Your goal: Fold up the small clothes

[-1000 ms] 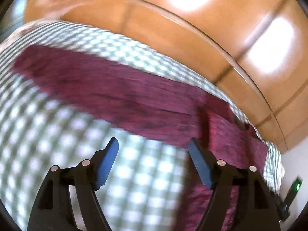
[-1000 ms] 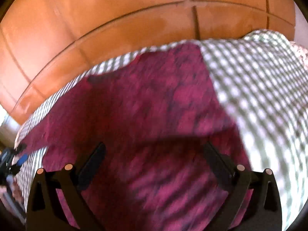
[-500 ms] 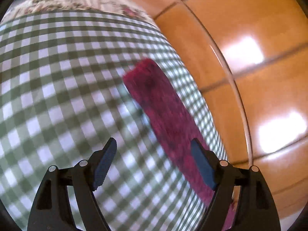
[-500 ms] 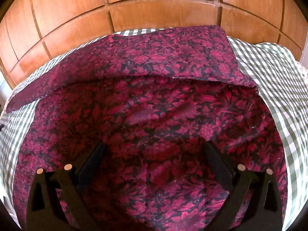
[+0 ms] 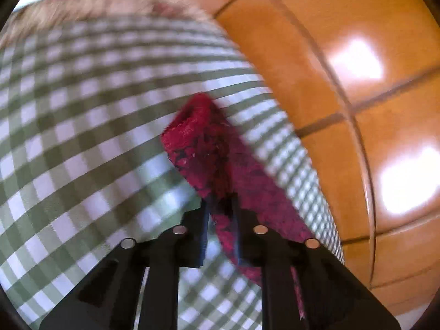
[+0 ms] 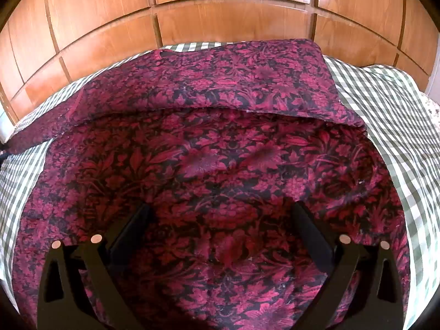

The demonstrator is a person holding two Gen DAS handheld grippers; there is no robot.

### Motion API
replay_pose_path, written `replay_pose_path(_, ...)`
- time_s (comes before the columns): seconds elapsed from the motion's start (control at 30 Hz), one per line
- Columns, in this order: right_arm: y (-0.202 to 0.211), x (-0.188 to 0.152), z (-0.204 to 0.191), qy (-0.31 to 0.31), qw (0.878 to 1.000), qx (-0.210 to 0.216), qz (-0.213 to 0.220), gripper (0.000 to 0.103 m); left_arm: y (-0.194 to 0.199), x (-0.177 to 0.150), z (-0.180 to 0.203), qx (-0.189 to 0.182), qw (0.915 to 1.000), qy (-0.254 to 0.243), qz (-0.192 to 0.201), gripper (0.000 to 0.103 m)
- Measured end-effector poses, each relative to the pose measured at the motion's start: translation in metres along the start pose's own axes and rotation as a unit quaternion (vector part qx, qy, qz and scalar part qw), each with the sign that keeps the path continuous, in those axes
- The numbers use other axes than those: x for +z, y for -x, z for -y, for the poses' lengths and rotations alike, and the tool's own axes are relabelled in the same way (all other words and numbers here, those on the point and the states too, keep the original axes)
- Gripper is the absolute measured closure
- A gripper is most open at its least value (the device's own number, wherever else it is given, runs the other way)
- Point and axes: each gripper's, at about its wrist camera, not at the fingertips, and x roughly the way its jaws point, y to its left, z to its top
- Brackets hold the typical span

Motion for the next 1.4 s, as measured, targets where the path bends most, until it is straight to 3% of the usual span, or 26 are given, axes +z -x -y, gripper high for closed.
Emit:
replay_pose_path(0.13,0.0,-0.001,0.0,0.001,1.0,-0.001,0.0,0.002,0.026,-0.025,0.054,-0.044,0.9945,-0.094,0.016,0.092)
replay_pose_path(0.2,0.0,-0.001,0.0,0.001,1.0,0.0,0.001,0.002,0.038,-0.046,0.085,-0.081,0.9877,-0.133,0.016,0.092)
replay_pose_path(0.37,0.001,-0.001,0.0,-0.002,1.0,0.002,0.002,0.002,0.047,-0.101,0.147,-0.13,0.9685,-0.212,-0.007,0.092)
replay_pose_path(0.5,0.002,-0.001,0.002,-0.006,1.0,0.007,0.004,0.002,0.037,-0.157,0.186,-0.145,0.9503,-0.273,-0.041,0.092)
replay_pose_path(0.7,0.003,-0.001,0.006,-0.014,1.0,0.016,0.007,0.002,-0.005,-0.236,0.224,-0.134,0.9247,-0.338,-0.114,0.092)
replay_pose_path(0.83,0.004,-0.001,0.007,-0.018,1.0,0.021,0.007,0.002,-0.027,-0.274,0.235,-0.102,0.9076,-0.382,-0.141,0.079)
replay_pose_path(0.9,0.006,-0.001,0.008,-0.02,0.999,0.024,0.006,0.002,-0.032,-0.281,0.234,-0.097,0.9014,-0.394,-0.15,0.054)
replay_pose_path(0.97,0.007,0.004,0.01,-0.026,0.999,0.03,-0.003,0.002,-0.019,-0.287,0.232,-0.107,0.8969,-0.404,-0.143,0.039)
replay_pose_path(1.07,0.018,0.016,0.013,-0.059,0.996,0.069,0.005,0.002,0.004,-0.289,0.229,-0.115,0.8892,-0.426,-0.123,0.036)
replay_pose_path(1.1,0.022,0.022,0.013,-0.073,0.993,0.091,0.009,0.003,0.01,-0.287,0.225,-0.116,0.8893,-0.427,-0.116,0.036)
replay_pose_path(1.2,0.027,0.044,-0.004,-0.092,0.983,0.159,0.014,0.003,0.024,-0.275,0.211,-0.1,0.9012,-0.413,-0.084,0.036)
replay_pose_path(1.27,0.025,0.06,-0.025,-0.09,0.978,0.189,0.012,0.004,0.027,-0.261,0.196,-0.083,0.9153,-0.387,-0.073,0.036)
replay_pose_path(1.33,0.015,0.076,-0.052,-0.089,0.973,0.214,-0.001,0.009,0.028,-0.246,0.178,-0.062,0.9274,-0.364,-0.062,0.036)
replay_pose_path(1.4,0.001,0.087,-0.076,-0.079,0.971,0.224,-0.018,0.021,0.025,-0.235,0.165,-0.036,0.936,-0.346,-0.056,0.036)
